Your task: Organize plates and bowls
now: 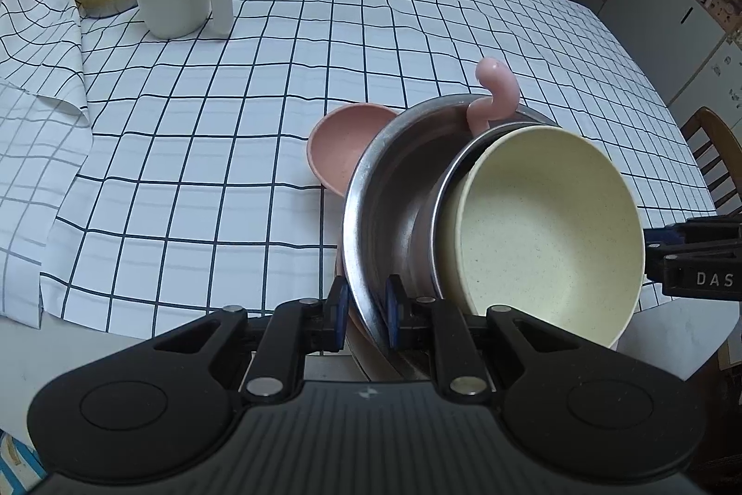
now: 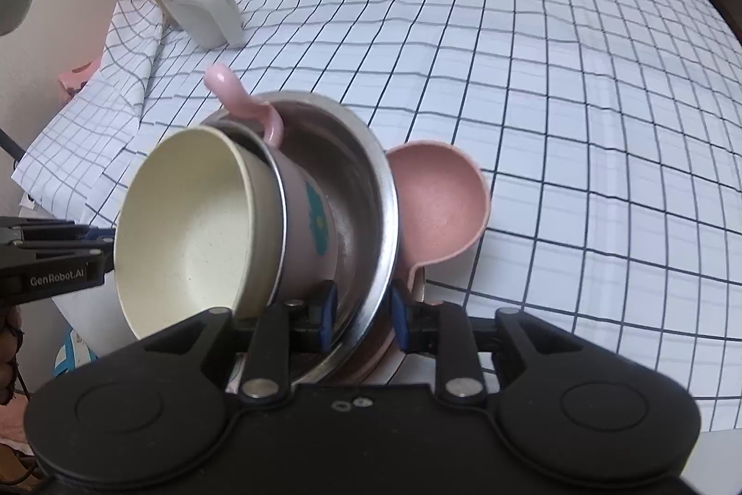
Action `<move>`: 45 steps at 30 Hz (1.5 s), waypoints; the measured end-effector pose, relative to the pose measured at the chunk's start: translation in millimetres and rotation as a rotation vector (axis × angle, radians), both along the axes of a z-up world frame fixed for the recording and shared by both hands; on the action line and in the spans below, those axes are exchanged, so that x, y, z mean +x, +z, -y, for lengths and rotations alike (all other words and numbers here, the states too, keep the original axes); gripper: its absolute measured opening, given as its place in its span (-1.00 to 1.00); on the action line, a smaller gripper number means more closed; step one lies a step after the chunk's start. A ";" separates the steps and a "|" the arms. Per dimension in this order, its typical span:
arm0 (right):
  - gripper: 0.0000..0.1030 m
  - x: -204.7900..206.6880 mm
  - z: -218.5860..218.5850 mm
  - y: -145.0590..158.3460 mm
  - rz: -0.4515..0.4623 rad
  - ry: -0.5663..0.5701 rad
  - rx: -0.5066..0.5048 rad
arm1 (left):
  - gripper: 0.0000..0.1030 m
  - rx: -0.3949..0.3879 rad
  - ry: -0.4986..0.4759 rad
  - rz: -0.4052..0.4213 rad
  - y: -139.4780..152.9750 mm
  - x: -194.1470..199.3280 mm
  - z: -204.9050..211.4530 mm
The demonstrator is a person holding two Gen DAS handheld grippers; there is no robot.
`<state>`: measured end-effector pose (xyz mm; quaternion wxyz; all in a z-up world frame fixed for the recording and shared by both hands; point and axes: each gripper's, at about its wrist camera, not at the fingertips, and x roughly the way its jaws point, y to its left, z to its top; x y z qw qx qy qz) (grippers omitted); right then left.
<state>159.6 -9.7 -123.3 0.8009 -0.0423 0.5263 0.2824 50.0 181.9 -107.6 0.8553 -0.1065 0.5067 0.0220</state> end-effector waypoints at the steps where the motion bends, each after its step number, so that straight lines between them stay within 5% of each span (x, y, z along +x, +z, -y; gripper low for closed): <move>1: -0.18 -0.7 1.0 1.7 0.013 -0.009 -0.009 | -0.70 0.002 -0.002 0.003 0.4 -0.6 -0.3; 12: 0.25 -25.7 22.0 22.2 0.105 -0.058 0.027 | -0.66 -0.006 0.003 0.042 16.5 -18.6 1.1; 15: 0.33 -34.2 24.6 29.9 0.124 -0.052 0.049 | -0.46 0.019 0.009 0.072 23.8 -27.9 6.1; 19: 0.44 -46.9 26.8 39.2 0.153 -0.028 0.073 | 0.17 0.035 0.041 0.123 37.3 -44.0 12.1; 29: 0.82 -85.0 34.5 68.1 0.282 0.020 0.126 | 0.28 0.100 0.056 0.228 70.4 -86.7 43.8; 37: 0.94 -115.3 50.0 85.9 0.338 0.023 0.174 | 0.51 0.106 0.075 0.300 91.1 -118.5 71.0; 43: 0.99 -137.9 61.2 94.0 0.379 0.022 0.177 | 0.99 0.113 0.114 0.335 95.9 -136.6 86.7; 45: 0.99 -142.9 64.3 94.9 0.380 0.018 0.180 | 0.99 0.109 0.130 0.351 97.5 -142.4 89.6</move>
